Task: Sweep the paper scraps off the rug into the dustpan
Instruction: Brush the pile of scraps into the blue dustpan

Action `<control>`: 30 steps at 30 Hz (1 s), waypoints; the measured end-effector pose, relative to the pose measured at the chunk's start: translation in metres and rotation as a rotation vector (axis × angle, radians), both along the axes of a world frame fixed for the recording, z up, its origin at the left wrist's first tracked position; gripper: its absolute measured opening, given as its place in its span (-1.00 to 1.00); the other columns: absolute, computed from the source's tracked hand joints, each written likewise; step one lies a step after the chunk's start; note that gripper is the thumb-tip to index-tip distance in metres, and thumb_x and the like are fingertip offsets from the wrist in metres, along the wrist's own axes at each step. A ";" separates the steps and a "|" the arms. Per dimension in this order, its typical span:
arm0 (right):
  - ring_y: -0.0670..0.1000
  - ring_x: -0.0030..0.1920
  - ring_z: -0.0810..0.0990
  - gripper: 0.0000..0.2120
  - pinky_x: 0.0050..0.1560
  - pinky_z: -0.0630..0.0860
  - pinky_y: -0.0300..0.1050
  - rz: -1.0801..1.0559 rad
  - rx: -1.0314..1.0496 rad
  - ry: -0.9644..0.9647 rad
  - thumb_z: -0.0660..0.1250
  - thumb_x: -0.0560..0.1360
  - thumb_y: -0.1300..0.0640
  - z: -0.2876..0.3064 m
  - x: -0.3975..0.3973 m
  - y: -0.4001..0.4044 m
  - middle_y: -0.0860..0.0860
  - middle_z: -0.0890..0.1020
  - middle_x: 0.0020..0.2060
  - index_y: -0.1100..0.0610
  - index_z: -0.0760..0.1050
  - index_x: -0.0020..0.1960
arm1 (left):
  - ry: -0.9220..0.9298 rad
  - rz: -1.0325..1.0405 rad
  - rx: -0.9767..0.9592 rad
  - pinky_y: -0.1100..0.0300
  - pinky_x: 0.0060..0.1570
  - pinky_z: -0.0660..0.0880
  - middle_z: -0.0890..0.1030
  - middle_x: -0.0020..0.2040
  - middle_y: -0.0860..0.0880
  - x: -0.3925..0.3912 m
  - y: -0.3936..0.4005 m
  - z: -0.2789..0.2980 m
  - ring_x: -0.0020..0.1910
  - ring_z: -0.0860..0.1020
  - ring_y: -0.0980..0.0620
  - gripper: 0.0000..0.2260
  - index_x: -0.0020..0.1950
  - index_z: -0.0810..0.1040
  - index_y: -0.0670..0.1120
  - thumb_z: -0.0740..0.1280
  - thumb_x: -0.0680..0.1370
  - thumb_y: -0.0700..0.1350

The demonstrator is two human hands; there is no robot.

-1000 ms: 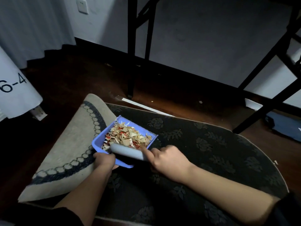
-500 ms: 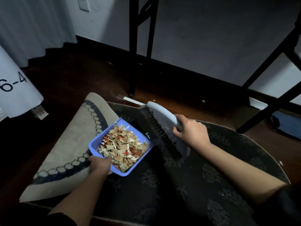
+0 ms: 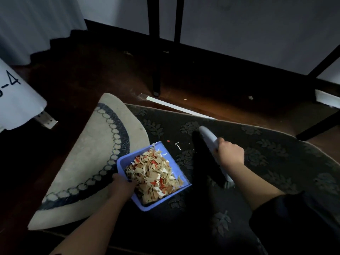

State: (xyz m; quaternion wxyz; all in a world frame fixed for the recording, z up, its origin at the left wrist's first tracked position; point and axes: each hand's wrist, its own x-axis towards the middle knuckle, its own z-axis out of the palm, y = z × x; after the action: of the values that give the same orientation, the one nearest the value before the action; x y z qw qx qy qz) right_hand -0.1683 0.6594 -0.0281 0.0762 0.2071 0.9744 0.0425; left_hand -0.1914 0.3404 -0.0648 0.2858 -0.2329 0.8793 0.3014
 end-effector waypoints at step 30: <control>0.14 -0.06 0.64 -0.60 -0.23 0.43 -0.10 0.340 -0.071 -0.058 0.17 0.51 -0.15 -0.004 0.019 -0.023 0.03 0.65 -0.03 -0.05 0.33 0.30 | -0.014 -0.017 -0.002 -0.13 0.10 0.53 0.44 0.26 -0.36 -0.011 0.007 -0.015 0.13 0.54 -0.32 -0.34 0.36 0.15 -0.35 0.42 0.48 -0.05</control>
State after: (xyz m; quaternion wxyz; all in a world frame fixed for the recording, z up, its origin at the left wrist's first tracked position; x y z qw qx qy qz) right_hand -0.1489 0.6369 -0.0324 0.1034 0.0351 0.9937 0.0265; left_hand -0.2023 0.3473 -0.0801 0.2942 -0.2277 0.8796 0.2965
